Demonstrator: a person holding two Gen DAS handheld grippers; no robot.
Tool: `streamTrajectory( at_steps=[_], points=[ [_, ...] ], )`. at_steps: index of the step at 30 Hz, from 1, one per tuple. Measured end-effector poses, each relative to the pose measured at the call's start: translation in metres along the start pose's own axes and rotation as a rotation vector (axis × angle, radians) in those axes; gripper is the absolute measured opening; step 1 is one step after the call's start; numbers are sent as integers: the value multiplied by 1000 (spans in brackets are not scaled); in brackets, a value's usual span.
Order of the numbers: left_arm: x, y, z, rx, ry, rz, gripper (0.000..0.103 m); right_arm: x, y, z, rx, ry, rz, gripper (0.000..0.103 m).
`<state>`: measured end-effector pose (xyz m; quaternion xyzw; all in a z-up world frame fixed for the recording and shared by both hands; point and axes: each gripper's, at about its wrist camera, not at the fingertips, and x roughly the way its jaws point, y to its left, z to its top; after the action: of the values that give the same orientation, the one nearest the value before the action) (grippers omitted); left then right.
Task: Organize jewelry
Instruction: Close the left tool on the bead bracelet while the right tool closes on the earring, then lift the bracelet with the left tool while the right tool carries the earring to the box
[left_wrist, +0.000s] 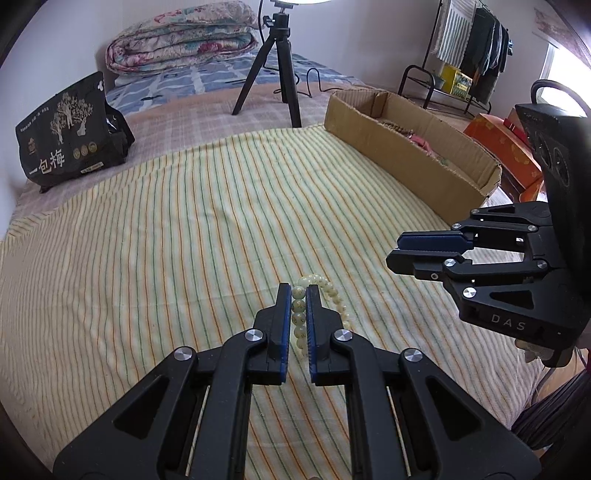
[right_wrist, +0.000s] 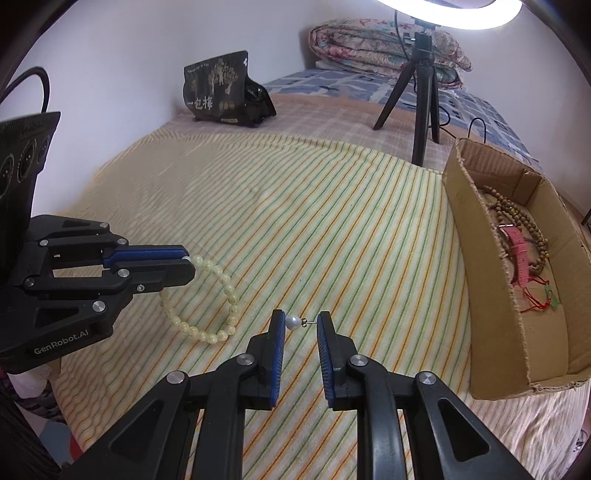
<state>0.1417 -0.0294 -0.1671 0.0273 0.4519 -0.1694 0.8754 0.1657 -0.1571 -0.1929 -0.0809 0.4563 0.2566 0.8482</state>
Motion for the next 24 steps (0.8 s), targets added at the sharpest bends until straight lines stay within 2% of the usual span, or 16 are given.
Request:
streamTrajectory(
  at_steps=[16, 24],
  points=[
    [-23, -8, 23, -19, -68, -30, 5, -46, -16, 9, 45, -103, -25, 16],
    [-32, -20, 36, -9, -100, -48, 5, -73, -36, 7, 95, -159, -43, 16]
  ],
)
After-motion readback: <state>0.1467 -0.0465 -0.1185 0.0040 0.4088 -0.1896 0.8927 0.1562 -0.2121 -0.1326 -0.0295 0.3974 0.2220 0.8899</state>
